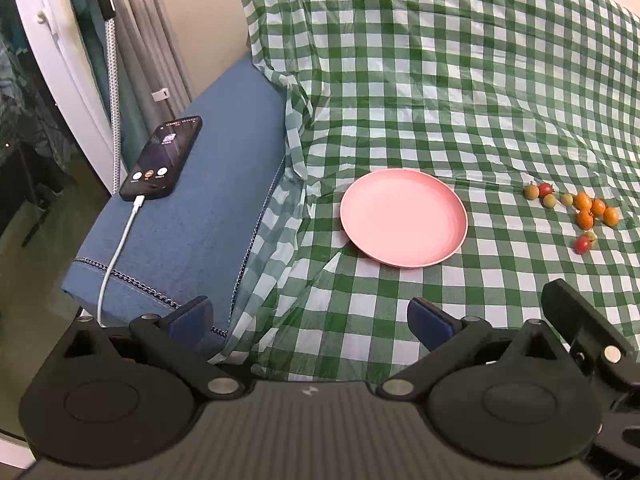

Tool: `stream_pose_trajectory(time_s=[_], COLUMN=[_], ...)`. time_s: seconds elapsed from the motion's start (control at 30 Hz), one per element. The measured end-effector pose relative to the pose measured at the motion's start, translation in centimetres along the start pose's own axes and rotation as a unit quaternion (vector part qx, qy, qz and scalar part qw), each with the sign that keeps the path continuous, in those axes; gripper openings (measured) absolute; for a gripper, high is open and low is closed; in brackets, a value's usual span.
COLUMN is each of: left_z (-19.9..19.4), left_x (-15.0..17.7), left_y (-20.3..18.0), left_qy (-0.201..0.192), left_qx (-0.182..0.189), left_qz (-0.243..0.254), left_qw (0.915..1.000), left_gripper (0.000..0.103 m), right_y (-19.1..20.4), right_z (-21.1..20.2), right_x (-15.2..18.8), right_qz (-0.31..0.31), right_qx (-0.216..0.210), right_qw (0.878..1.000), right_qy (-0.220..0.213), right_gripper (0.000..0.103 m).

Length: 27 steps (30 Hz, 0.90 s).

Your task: Organize fruits

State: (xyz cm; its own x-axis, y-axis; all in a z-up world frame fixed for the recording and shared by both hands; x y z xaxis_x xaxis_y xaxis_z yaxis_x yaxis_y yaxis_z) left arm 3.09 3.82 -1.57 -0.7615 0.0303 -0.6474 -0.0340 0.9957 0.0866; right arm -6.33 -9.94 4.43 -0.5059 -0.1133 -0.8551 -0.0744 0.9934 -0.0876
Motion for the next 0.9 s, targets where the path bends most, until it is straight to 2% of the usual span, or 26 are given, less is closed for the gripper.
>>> stream_pose_trajectory(time_s=[0.53, 0.63, 0.77, 0.9], left_z=[1.6, 2.3, 3.8, 5.4], left_x=[-0.7, -0.7, -0.8, -1.0], left_y=[-1.4, -2.6, -5.4, -10.0], left_qy=[0.014, 0.025, 0.050, 0.059], left_qx=[0.004, 0.016, 0.053, 0.088], left_qz=[0.010, 0.022, 0.023, 0.039], left_qw=[0.9998, 0.9993, 0.9971, 0.9936], left_gripper=[0.103, 0.103, 0.103, 0.103], right_y=[-0.3, -1.6, -4.5, -10.1], right_z=[2.0, 2.5, 3.3, 4.4], right_x=[0.3, 0.8, 2.2, 4.8], right_qz=[0.029, 0.042, 0.032, 0.080], right_qx=[0.019, 0.064, 0.146, 0.172], right_qw=[0.999, 0.997, 0.988, 0.980], right_qy=[0.009, 0.014, 0.029, 0.053], right_gripper=[0.103, 0.103, 0.103, 0.102])
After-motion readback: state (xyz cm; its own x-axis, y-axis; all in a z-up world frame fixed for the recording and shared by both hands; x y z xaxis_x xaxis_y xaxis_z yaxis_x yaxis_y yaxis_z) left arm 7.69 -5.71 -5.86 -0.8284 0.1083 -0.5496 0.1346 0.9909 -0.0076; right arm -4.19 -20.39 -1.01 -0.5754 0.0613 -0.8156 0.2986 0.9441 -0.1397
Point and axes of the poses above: each gripper's, at about its wrist camera, not at the fingertips, and z roughly the way its jaws point, y to its left, x to its underside, the point moved 4 cm from there along z, roughly the way its jaws point, and after that the axes turned 8 degrees about -z, right-handed, at the moved point
